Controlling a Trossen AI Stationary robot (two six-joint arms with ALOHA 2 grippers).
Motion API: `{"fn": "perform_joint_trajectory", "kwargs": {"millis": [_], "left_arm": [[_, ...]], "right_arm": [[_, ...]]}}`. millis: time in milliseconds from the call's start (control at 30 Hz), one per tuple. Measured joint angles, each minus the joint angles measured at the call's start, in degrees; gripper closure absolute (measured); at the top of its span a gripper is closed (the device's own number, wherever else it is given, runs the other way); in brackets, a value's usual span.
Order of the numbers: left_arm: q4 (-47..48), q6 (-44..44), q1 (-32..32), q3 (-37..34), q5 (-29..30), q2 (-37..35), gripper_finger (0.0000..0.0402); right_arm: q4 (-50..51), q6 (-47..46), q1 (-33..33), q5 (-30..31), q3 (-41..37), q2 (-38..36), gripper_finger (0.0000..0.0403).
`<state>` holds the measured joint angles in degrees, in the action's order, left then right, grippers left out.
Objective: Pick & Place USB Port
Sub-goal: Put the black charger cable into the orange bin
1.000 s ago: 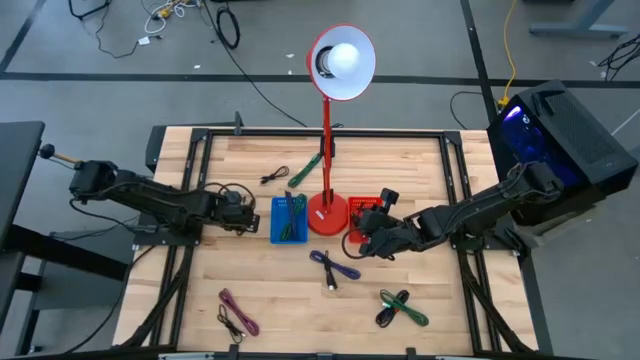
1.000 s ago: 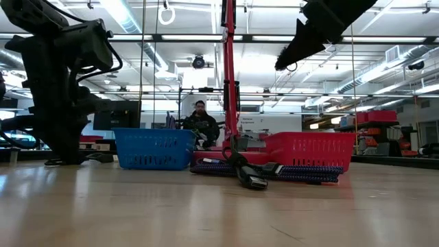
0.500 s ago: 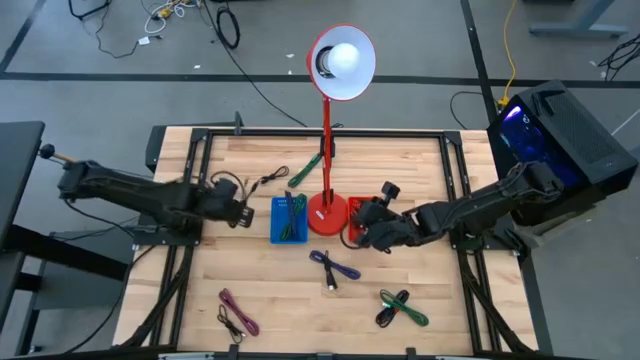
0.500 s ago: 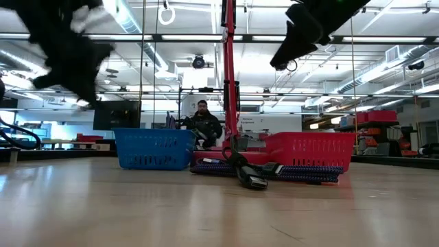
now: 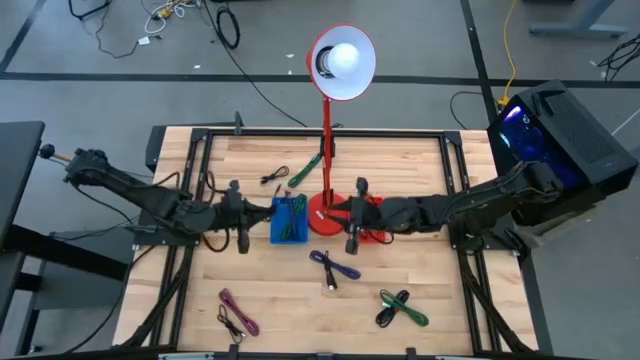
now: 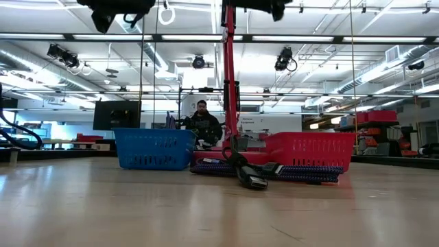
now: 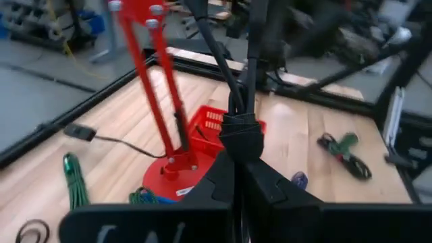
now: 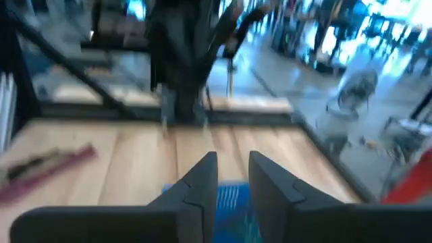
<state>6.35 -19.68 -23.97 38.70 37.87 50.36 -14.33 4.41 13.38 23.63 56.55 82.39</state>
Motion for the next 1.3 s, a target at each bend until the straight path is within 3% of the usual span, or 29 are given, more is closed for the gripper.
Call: {"fn": "perform_joint_trajectory", "kwargs": {"millis": [300, 500, 700, 833, 1300], "left_arm": [[-12.94, 13.36, -0.96, 0.0, -1.18, 6.19, 0.0392], [-24.69, 22.62, -0.7, 0.04, -5.12, 9.25, 0.0392], [-29.56, 23.83, 2.43, 0.07, -5.51, 12.09, 0.0392], [-33.79, 24.01, 5.65, 0.06, -10.23, 14.85, 0.0392], [-42.12, 24.89, 10.43, 0.09, -18.05, 18.17, 0.0392]], "right_arm": [[-11.72, 2.08, -2.92, -19.65, -0.02, 0.0, 0.0313], [-13.26, 2.26, -2.96, -16.92, -0.02, 0.35, 0.028], [-15.09, 2.33, -2.96, -16.82, -0.02, 0.35, 0.0239], [-16.7, 2.76, -2.96, -17.04, -0.02, 0.59, 0.0221], [-23.54, 3.18, -5.28, -17.09, -0.04, 5.37, 0.0208]]}}
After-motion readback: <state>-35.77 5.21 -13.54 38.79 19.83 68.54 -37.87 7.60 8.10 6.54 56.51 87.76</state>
